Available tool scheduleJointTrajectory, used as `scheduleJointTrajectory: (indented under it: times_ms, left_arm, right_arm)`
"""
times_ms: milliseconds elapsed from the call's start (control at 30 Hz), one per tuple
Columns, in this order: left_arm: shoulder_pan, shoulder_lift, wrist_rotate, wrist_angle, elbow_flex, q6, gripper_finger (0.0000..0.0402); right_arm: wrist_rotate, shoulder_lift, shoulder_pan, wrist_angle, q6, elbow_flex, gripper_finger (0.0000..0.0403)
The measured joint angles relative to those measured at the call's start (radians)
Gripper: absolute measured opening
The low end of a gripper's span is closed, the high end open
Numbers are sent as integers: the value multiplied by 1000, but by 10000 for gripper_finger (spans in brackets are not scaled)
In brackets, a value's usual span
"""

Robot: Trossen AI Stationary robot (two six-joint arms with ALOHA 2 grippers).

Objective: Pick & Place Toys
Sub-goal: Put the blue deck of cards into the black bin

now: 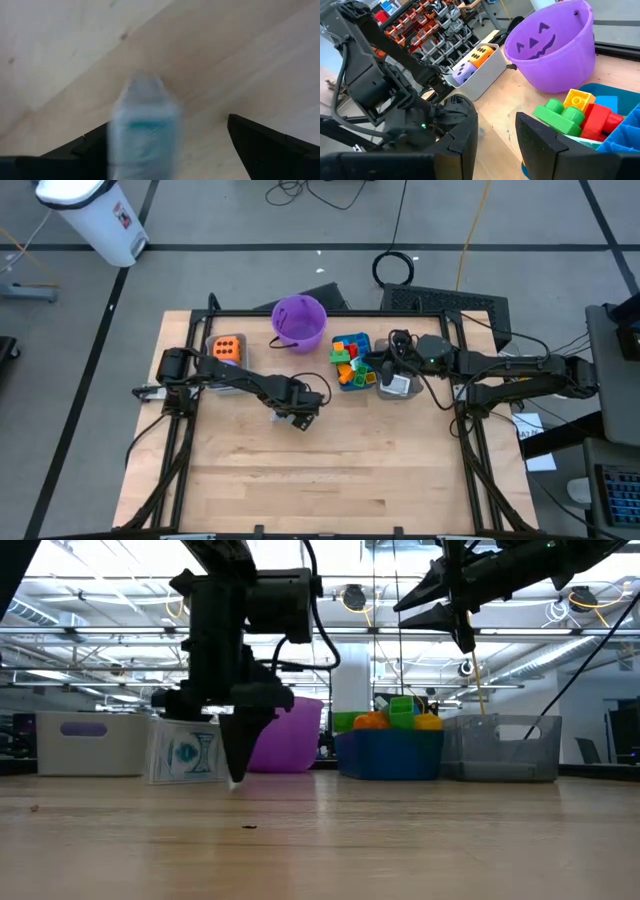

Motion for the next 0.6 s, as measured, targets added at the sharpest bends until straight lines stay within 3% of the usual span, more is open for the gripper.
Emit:
scheduleJointTrajectory:
  times_ms: [300, 600]
  left_arm:
    - [36, -2, 67, 65, -27, 45, 313]
    - [47, -2, 68, 45, -27, 72, 196]
  right_arm:
    - [0, 0, 5, 0, -1, 0, 125]
    - [-1, 0, 5, 0, 0, 0, 125]
